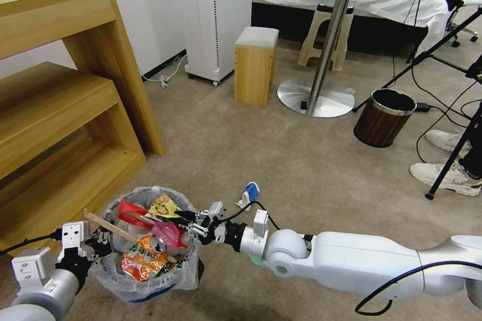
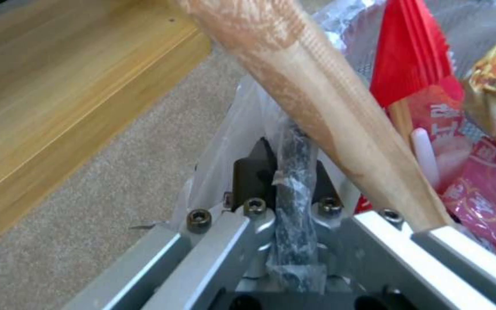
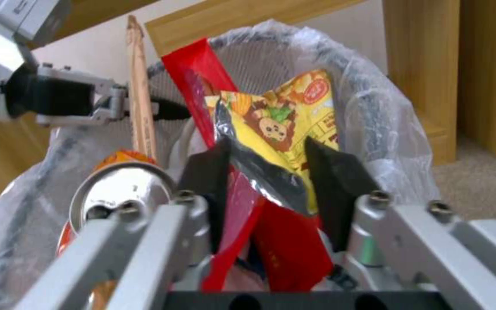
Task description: Pick up the trash bin and place the garbage on the floor into it.
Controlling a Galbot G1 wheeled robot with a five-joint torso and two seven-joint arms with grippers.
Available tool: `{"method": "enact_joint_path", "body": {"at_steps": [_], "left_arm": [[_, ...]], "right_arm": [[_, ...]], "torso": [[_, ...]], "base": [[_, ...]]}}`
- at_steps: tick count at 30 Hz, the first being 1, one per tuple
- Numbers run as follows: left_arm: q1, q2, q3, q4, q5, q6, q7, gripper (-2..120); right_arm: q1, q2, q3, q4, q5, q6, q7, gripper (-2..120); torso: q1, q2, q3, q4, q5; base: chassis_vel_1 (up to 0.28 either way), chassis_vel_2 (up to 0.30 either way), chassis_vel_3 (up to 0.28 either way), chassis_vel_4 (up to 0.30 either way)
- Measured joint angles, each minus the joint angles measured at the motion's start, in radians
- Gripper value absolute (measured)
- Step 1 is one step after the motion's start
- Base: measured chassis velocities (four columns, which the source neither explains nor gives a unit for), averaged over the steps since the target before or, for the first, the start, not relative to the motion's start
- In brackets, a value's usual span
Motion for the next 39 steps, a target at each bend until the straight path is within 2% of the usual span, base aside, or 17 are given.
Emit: {"method": "enact_joint_path", "body": {"at_steps": [2,3,6,7,9,10,14,17,18,20,21,25,28,32,39], "left_arm": [[-0.001,-0.001,0.001,0.008,0.0,-0.001,0.001,0],[-0.001,-0.001,0.001,0.008,0.0,-0.001,0.001,0],[-0.006,0.0,0.006,0.017,0.001,-0.001,0.003,0],[-0.006,0.0,0.006,0.017,0.001,-0.001,0.003,0],[-0.008,0.0,0.008,0.018,0.002,-0.001,0.003,0],[-0.008,0.0,0.008,0.018,0.002,-0.001,0.003,0],[-0.005,-0.006,0.008,0.021,0.008,-0.001,0.004,0],[-0.001,-0.008,0.007,0.024,0.012,-0.003,0.005,0],[-0.001,-0.008,0.007,0.026,0.013,-0.004,0.005,0],[-0.002,-0.008,0.008,0.027,0.014,-0.005,0.006,0],[-0.004,-0.008,0.013,0.03,0.015,-0.006,0.008,0],[-0.006,-0.009,0.02,0.036,0.021,-0.009,0.009,0],[-0.009,-0.012,0.032,0.041,0.029,-0.014,0.014,0],[-0.007,-0.013,0.04,0.045,0.038,-0.018,0.019,0],[-0.002,-0.015,0.044,0.045,0.043,-0.02,0.021,0]], "right_arm": [[-0.011,0.002,0.027,0.016,-0.004,-0.003,0.013,53],[-0.011,0.002,0.027,0.016,-0.004,-0.003,0.013,53],[-0.043,-0.003,0.079,0.062,-0.006,-0.019,0.029,68],[-0.043,-0.003,0.079,0.062,-0.006,-0.019,0.029,68],[-0.067,-0.004,0.108,0.082,-0.01,-0.025,0.036,78],[-0.067,-0.004,0.108,0.082,-0.01,-0.025,0.036,78],[-0.116,-0.017,0.189,0.099,-0.016,-0.032,0.076,97],[-0.133,-0.034,0.246,0.099,0.001,-0.054,0.117,100],[-0.147,-0.051,0.293,0.092,0.02,-0.073,0.167,100],[-0.153,-0.06,0.317,0.085,0.033,-0.084,0.195,100],[-0.171,-0.075,0.365,0.071,0.055,-0.107,0.25,100],[-0.201,-0.099,0.437,0.041,0.097,-0.159,0.319,100],[-0.239,-0.108,0.511,-0.022,0.158,-0.212,0.441,100],[-0.274,-0.093,0.561,-0.102,0.191,-0.26,0.524,100],[-0.289,-0.044,0.566,-0.202,0.173,-0.344,0.605,100]], "torso": [[0.0,0.0,0.0,0.0001,0.0],[0.0,0.0,0.0,0.0001,0.0],[0.0,0.0,0.0,0.0,-0.0001],[0.0,0.0,0.0,0.0,-0.0001],[0.0,0.0,0.0,0.0,0.0001],[0.0,0.0,0.0,0.0,0.0001],[0.0,0.0,0.0,0.0,0.0001],[0.0,0.0,0.0,0.0003,0.0002],[0.0,0.0,0.0,0.0001,0.0002],[0.0,0.0,0.0,0.0001,0.0002],[0.0,0.0,0.0,-0.0001,0.0002],[0.0,0.0,0.0,-0.0001,0.0003],[0.0,0.0,0.0,-0.0002,0.0003],[0.0,0.0,0.0,-0.0001,0.0002],[0.0,0.0,0.0,0.0001,0.0]], "base": [[0.0,0.0,0.0,0.0],[0.0,0.0,0.0,0.0],[0.0,0.0,0.0,0.0],[0.0,0.0,0.0,0.0],[0.0,0.0,0.0,0.0],[0.0,0.0,0.0,0.0],[0.0,0.0,0.0,0.0],[0.0,0.0,0.0,0.0],[0.0,0.0,0.0,0.0],[0.0,0.0,0.0,0.0],[0.0,0.0,0.0,0.0],[0.0,0.0,0.0,0.0],[0.0,0.0,0.0,0.0],[0.0,0.0,0.0,0.0],[0.0,0.0,0.0,0.0]]}}
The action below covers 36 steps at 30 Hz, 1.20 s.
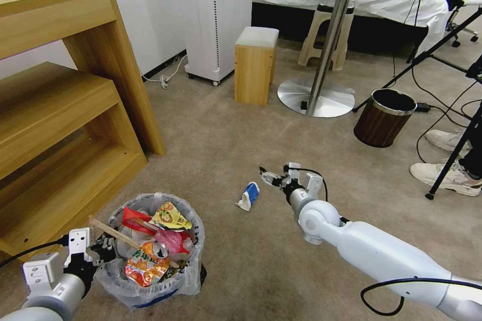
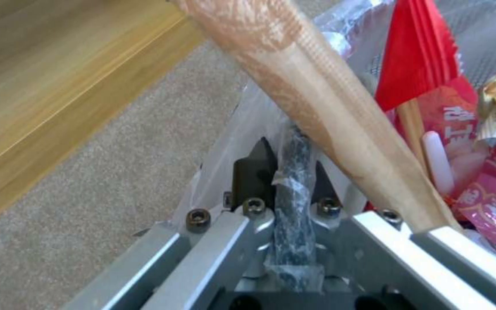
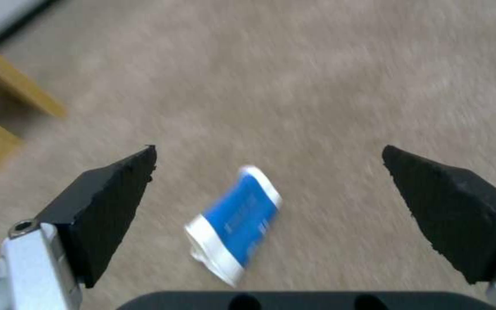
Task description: Pick up the trash bin and place the garbage on the floor into it.
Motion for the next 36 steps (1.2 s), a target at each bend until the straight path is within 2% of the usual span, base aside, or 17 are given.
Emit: {"method": "enact_joint_path", "body": {"at_steps": [8,10,13,14,17,20,24,36], "left_arm": [[0.004,-0.007,0.004,-0.002,0.007,-0.005,0.005,0],[0.003,-0.008,0.004,-0.003,0.008,-0.005,0.005,0],[-0.004,-0.005,0.013,-0.003,0.008,-0.006,0.006,0],[-0.004,-0.005,0.013,-0.003,0.008,-0.006,0.006,0],[-0.01,-0.004,0.018,0.002,0.007,-0.007,0.006,0],[-0.009,-0.006,0.021,0.003,0.009,-0.01,0.009,0],[-0.009,-0.007,0.02,0.002,0.009,-0.013,0.011,0],[-0.016,-0.009,0.032,0.009,0.011,-0.017,0.014,0]], "right_arm": [[0.02,0.114,-0.038,-0.135,-0.028,-0.078,0.054,100],[0.028,0.141,-0.05,-0.174,-0.047,-0.08,0.044,100],[0.039,0.231,-0.065,-0.283,-0.098,-0.078,0.014,100],[0.039,0.231,-0.065,-0.283,-0.098,-0.078,0.014,100],[0.042,0.319,-0.069,-0.368,-0.136,-0.088,0.008,100],[0.043,0.36,-0.075,-0.441,-0.177,-0.079,-0.011,100],[0.046,0.396,-0.07,-0.517,-0.204,-0.076,-0.016,100],[0.062,0.42,-0.055,-0.638,-0.246,-0.044,-0.071,100]], "torso": [[0.0,0.0,0.0,0.0,-0.0001],[0.0,0.0,0.0,0.0001,-0.0001],[0.0,0.0,0.0,-0.0001,-0.0001],[0.0,0.0,0.0,-0.0001,-0.0001],[0.0,0.0,0.0,0.0002,-0.0002],[0.0,0.0,0.0,0.0001,-0.0002],[0.0,0.0,0.0,-0.0001,-0.0001],[0.0,0.0,0.0,-0.0001,0.0]], "base": [[0.0,0.0,0.0,0.0],[0.0,0.0,0.0,0.0],[0.0,0.0,0.0,0.0],[0.0,0.0,0.0,0.0],[0.0,0.0,0.0,0.0],[0.0,0.0,0.0,0.0],[0.0,0.0,0.0,0.0],[0.0,0.0,0.0,0.0]]}}
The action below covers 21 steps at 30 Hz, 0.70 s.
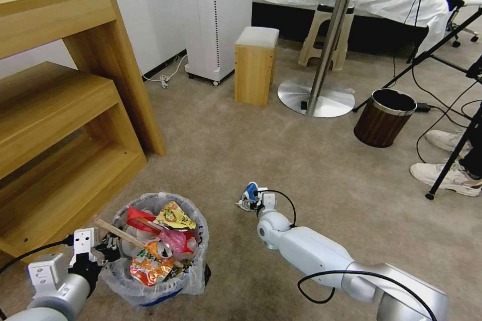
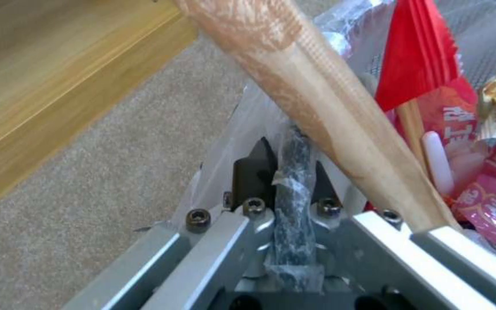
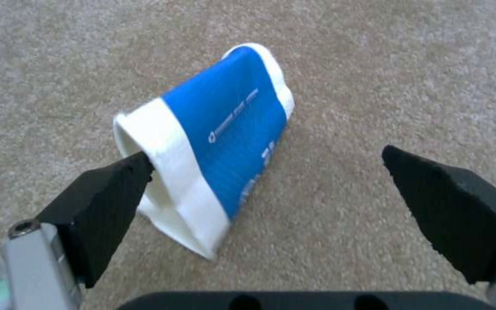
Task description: Pick up the trash bin and place the garbage on the floor into it.
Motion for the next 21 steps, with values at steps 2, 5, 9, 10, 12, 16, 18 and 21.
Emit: {"method": "enact_joint_path", "body": {"at_steps": [2,5,9,10,12,16,18,21], "left_arm": [[0.0,-0.001,0.001,0.0,0.0,-0.002,0.0,0],[0.001,-0.003,0.0,0.0,0.0,-0.007,0.001,0],[0.006,-0.004,-0.002,-0.001,0.002,-0.015,0.002,0],[0.007,-0.005,-0.002,-0.002,0.002,-0.016,0.003,0],[0.009,-0.007,-0.002,-0.003,0.005,-0.021,0.005,0],[0.012,-0.007,-0.004,-0.006,0.009,-0.023,0.009,0],[0.011,-0.007,-0.004,-0.006,0.01,-0.023,0.009,0],[0.007,-0.007,-0.002,-0.006,0.01,-0.023,0.009,0]], "right_arm": [[0.004,0.009,0.0,-0.015,-0.008,0.002,-0.005,100],[0.006,0.015,0.0,-0.029,-0.019,0.009,-0.014,92],[0.005,0.016,-0.003,-0.038,-0.036,0.017,-0.026,80],[0.004,0.015,-0.004,-0.038,-0.038,0.018,-0.028,78],[0.0,0.012,-0.005,-0.038,-0.041,0.028,-0.035,69],[-0.005,0.003,-0.006,-0.035,-0.05,0.041,-0.04,54],[-0.01,-0.012,-0.007,-0.014,-0.05,0.039,-0.046,46],[-0.018,-0.031,-0.008,0.005,-0.051,0.039,-0.06,36]], "torso": [[0.0,0.0,0.0,0.0,0.0],[0.0,0.0,0.0,0.0002,0.0],[0.0,0.0,0.0,0.0001,0.0],[0.0,0.0,0.0,0.0001,0.0],[0.0,0.0,0.0,0.0001,0.0],[0.0,0.0,0.0,0.0001,0.0],[0.0,0.0,0.0,0.0001,0.0001],[0.0,0.0,0.0,0.0001,0.0]], "base": [[0.0,0.0,0.0,0.0],[0.0,0.0,0.0,0.0],[0.0,0.0,0.0,0.0],[0.0,0.0,0.0,0.0],[0.0,0.0,0.0,0.0],[0.0,0.0,0.0,0.0],[0.0,0.0,0.0,0.0],[0.0,0.0,0.0,0.0]]}}
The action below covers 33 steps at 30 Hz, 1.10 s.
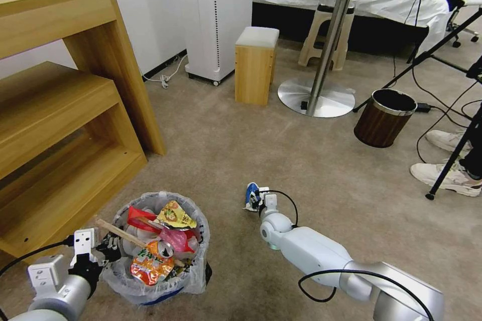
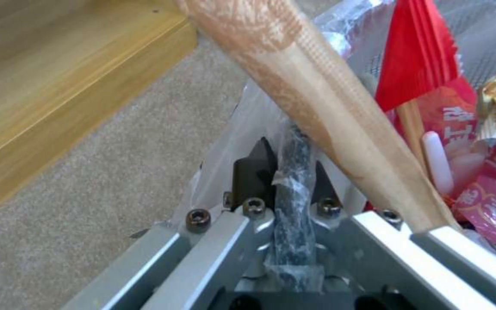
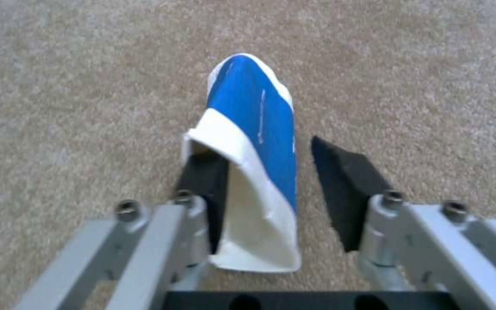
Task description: Pick up the trash bin and place the garbage on the floor into it.
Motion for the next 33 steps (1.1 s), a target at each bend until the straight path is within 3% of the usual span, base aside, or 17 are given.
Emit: {"method": "enact_joint_path", "body": {"at_steps": [9,18,22,23,26,27,30,31,33], "left_arm": [[-0.013,-0.001,0.009,0.006,0.0,0.0,-0.001,0],[-0.019,0.003,0.012,0.024,-0.001,0.0,-0.003,0],[-0.025,0.012,0.009,0.043,-0.004,0.0,-0.004,0],[-0.025,0.012,0.009,0.043,-0.004,0.0,-0.004,0],[-0.028,0.019,0.009,0.048,-0.007,0.004,-0.007,0],[-0.028,0.019,0.009,0.048,-0.007,0.004,-0.007,0],[-0.027,0.028,0.008,0.047,-0.013,0.015,-0.011,0],[-0.027,0.028,0.008,0.047,-0.013,0.015,-0.011,0],[-0.025,0.032,0.007,0.043,-0.015,0.02,-0.016,0]], "right_arm": [[-0.024,-0.04,0.005,0.014,-0.007,0.051,-0.036,3],[-0.048,-0.131,0.018,0.138,0.015,0.144,-0.143,0],[-0.055,-0.279,0.017,0.338,0.039,0.287,-0.324,0],[-0.055,-0.279,0.017,0.338,0.039,0.287,-0.324,0],[-0.032,-0.367,-0.005,0.516,0.079,0.385,-0.493,0],[-0.032,-0.367,-0.005,0.516,0.079,0.385,-0.493,0],[0.016,-0.425,-0.032,0.694,0.134,0.401,-0.583,0],[0.016,-0.425,-0.032,0.694,0.134,0.401,-0.583,0],[0.068,-0.448,-0.066,0.807,0.167,0.391,-0.599,0]], "torso": [[0.0,0.0,0.0,0.0,0.0001],[0.0,0.0,0.0,0.0003,0.0004],[0.0,0.0,0.0,-0.0005,-0.0001],[0.0,0.0,0.0,-0.0005,-0.0001],[0.0,0.0,0.0,0.0002,0.0002],[0.0,0.0,0.0,0.0002,0.0002],[0.0,0.0,0.0,0.0,-0.0001],[0.0,0.0,0.0,0.0,-0.0001],[0.0,0.0,0.0,0.0,-0.0001]], "base": [[0.0,0.0,0.0,0.0],[0.0,0.0,0.0,0.0],[0.0,0.0,0.0,0.0],[0.0,0.0,0.0,0.0],[0.0,0.0,0.0,0.0],[0.0,0.0,0.0,0.0],[0.0,0.0,0.0,0.0],[0.0,0.0,0.0,0.0],[0.0,0.0,0.0,0.0]]}}
